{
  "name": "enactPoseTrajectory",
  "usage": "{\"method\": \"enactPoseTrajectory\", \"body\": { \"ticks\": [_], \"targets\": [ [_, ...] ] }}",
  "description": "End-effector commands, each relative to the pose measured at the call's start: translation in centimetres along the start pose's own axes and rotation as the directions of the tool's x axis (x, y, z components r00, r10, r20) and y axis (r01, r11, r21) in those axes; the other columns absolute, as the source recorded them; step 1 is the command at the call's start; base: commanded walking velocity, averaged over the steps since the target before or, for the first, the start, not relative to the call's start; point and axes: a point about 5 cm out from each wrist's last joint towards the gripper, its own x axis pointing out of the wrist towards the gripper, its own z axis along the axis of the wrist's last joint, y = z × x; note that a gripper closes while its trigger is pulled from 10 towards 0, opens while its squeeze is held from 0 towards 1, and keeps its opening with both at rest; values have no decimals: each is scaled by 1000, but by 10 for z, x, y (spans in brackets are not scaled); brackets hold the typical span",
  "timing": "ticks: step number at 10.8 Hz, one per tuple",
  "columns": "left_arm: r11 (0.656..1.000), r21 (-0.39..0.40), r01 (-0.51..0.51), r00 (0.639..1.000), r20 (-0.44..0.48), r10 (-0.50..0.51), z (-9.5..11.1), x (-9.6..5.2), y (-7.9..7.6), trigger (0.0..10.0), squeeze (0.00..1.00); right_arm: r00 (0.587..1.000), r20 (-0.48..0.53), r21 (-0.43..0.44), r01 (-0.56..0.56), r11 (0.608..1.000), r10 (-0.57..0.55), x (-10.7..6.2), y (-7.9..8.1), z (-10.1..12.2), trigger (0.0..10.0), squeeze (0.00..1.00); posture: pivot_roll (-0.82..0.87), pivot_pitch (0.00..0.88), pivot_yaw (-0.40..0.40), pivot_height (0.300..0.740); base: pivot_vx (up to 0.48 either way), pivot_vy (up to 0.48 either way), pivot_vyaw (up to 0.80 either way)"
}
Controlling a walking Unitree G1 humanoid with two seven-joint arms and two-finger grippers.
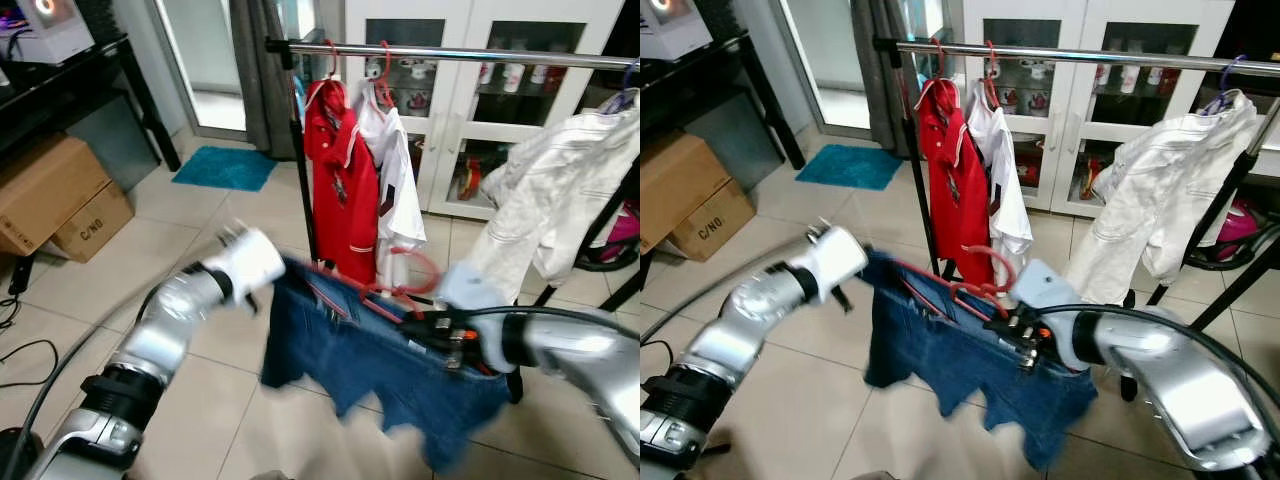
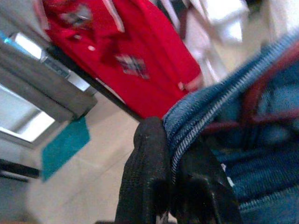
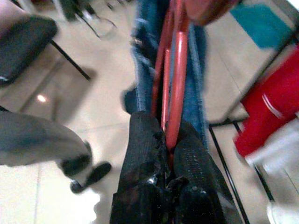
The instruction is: Hang hanger
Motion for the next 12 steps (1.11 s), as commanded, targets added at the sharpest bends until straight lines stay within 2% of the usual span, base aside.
{"method": "enactPoseTrajectory", "body": {
  "ticks": [1, 3, 4, 5, 6, 7, 9, 10, 11, 12],
  "targets": [
    [992, -88, -86, 996, -20, 85, -10, -14, 25, 0, 0, 999, 35, -27, -40, 999, 40, -10, 2, 2, 0, 0, -88, 0, 111, 740, 0, 0, 0],
    [987, -85, -136, 990, -32, 134, -14, -24, 44, 0, 0, 994, 30, -25, -104, 994, 105, -17, 8, -3, 0, 0, -86, 0, 110, 740, 0, 0, 0],
    [970, -159, -183, 983, -3, 185, -11, -30, 57, 0, 0, 992, 27, -24, -120, 992, 121, -17, 9, -5, 0, 0, -83, 0, 109, 740, 0, 0, 0],
    [953, -253, -169, 982, 46, 186, -4, -33, 63, 0, 0, 997, -23, -46, -75, 996, 74, -14, 4, -13, 0, 0, -81, 0, 107, 740, 0, 0, 0],
    [947, -295, -127, 986, 63, 152, -3, -34, 62, 0, 0, 998, 0, -35, -62, 997, 62, -14, 1, -15, 0, 0, -81, 0, 107, 740, 0, 0, 0],
    [945, -305, -120, 989, 41, 139, -9, -36, 62, 0, 0, 997, 62, 18, -52, 998, 50, -16, -3, -18, 0, 0, -82, 0, 108, 740, 0, 0, 0],
    [909, -387, -154, 985, 15, 173, -18, -38, 62, 0, 0, 979, 205, 127, -49, 991, 22, -19, -6, -18, 0, 0, -82, 0, 108, 740, 0, 0, 0],
    [905, -395, -160, 986, -24, 164, -26, -37, 56, 0, 0, 933, 357, 236, -38, 971, -50, -20, -12, -14, 0, 0, -83, 0, 111, 740, 0, 0, 0],
    [913, -390, -120, 993, -30, 117, -27, -33, 44, 0, 0, 861, 475, 348, 4, 937, -181, -19, -23, -10, 0, 0, -83, 0, 112, 740, 0, 0, 0],
    [921, -381, -78, 997, -21, 76, -25, -29, 34, 0, 0, 811, 518, 418, 37, 908, -272, -17, -30, -7, 0, 0, -82, 0, 112, 740, 0, 0, 0]
  ]
}}
